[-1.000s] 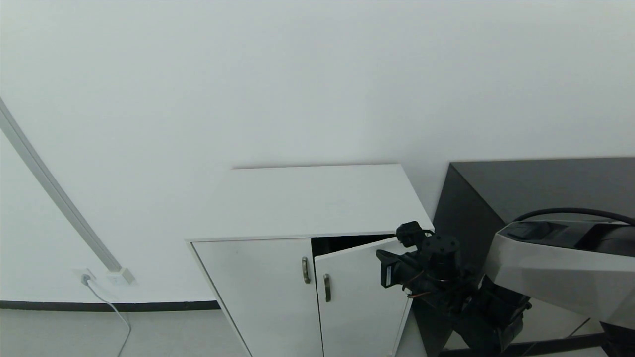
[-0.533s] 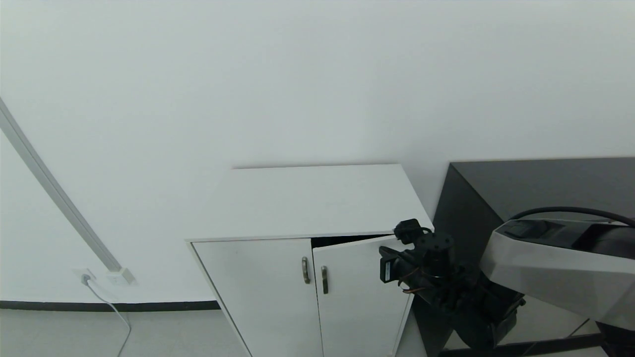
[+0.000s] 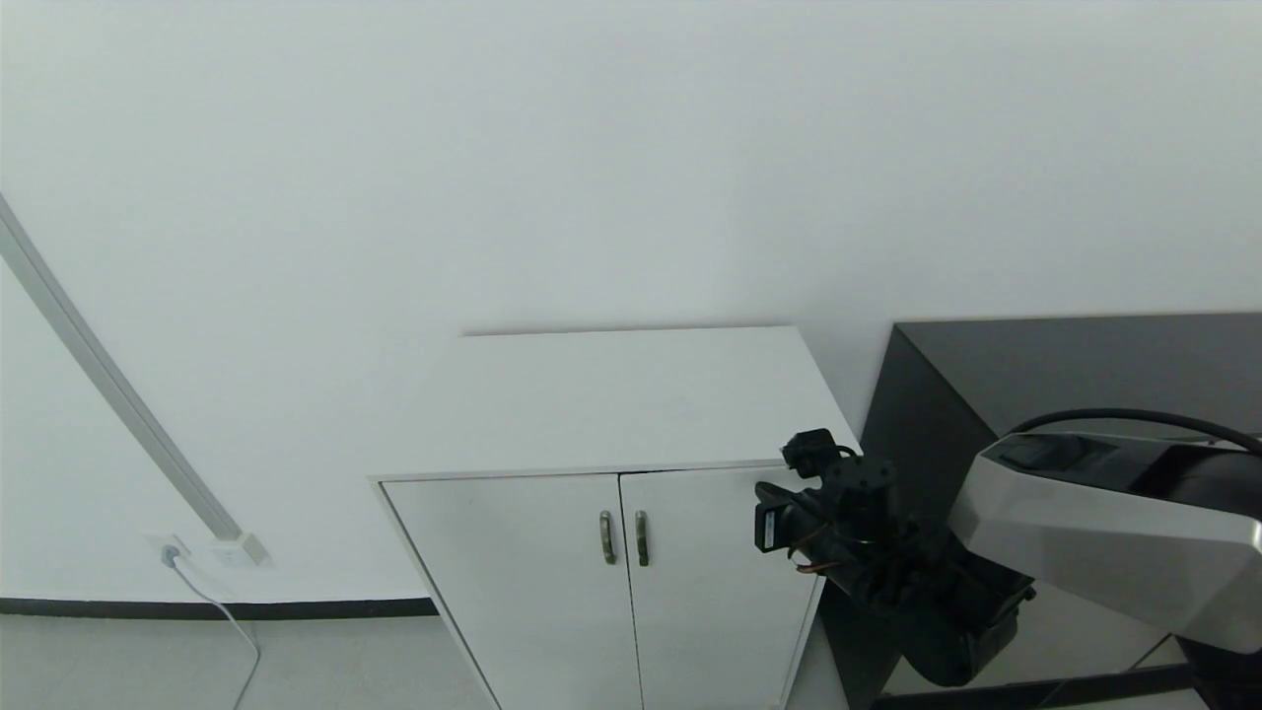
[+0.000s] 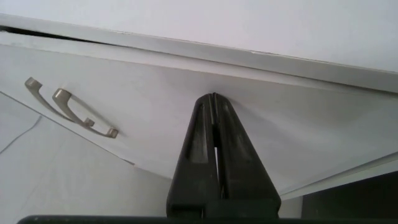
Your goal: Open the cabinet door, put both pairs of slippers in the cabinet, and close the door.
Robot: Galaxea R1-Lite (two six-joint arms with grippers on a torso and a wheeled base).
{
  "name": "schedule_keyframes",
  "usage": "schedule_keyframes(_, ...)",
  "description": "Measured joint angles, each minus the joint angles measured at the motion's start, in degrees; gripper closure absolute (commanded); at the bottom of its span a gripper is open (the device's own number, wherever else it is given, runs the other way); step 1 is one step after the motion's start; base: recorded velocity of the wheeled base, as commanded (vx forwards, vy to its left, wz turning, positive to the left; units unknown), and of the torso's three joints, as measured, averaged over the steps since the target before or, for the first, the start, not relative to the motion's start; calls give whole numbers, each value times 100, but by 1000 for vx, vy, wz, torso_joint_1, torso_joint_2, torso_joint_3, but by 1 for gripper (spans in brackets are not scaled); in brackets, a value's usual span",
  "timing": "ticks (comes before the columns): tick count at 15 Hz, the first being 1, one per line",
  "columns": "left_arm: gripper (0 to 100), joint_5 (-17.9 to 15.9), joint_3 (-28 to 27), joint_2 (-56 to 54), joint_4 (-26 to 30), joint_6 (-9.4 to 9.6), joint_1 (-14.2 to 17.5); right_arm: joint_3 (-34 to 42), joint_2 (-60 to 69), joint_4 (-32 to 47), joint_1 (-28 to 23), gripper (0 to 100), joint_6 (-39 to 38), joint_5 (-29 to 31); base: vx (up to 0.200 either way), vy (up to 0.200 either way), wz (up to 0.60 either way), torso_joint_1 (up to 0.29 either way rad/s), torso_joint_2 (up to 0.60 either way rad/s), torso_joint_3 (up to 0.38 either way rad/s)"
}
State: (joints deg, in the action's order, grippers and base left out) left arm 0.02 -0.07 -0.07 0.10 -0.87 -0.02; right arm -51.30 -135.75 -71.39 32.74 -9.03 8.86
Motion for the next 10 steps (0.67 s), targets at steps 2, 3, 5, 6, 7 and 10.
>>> schedule_keyframes(2, 100, 2, 0, 0, 0, 0, 0, -46, -20, 30, -6, 100, 0, 5, 0, 0, 0, 0, 0, 0)
schedule_keyframes(3, 100, 0, 0, 0, 0, 0, 0, -62, -29, 30, -15, 100, 0, 6, 0, 0, 0, 0, 0, 0)
schedule_keyframes(5, 100, 0, 0, 0, 0, 0, 0, -73, -40, 48, -26, 100, 0, 6, 0, 0, 0, 0, 0, 0)
schedule_keyframes(6, 100, 0, 0, 0, 0, 0, 2, -77, -41, 56, -28, 100, 0, 6, 0, 0, 0, 0, 0, 0)
schedule_keyframes(7, 100, -2, 0, 0, 0, 0, 2, -84, -44, 61, -39, 100, -2, 5, 0, 0, 0, 0, 0, 0)
schedule_keyframes(10, 100, -2, 0, 0, 0, 0, 2, -104, -52, 61, -55, 100, 0, 5, 0, 0, 0, 0, 0, 0)
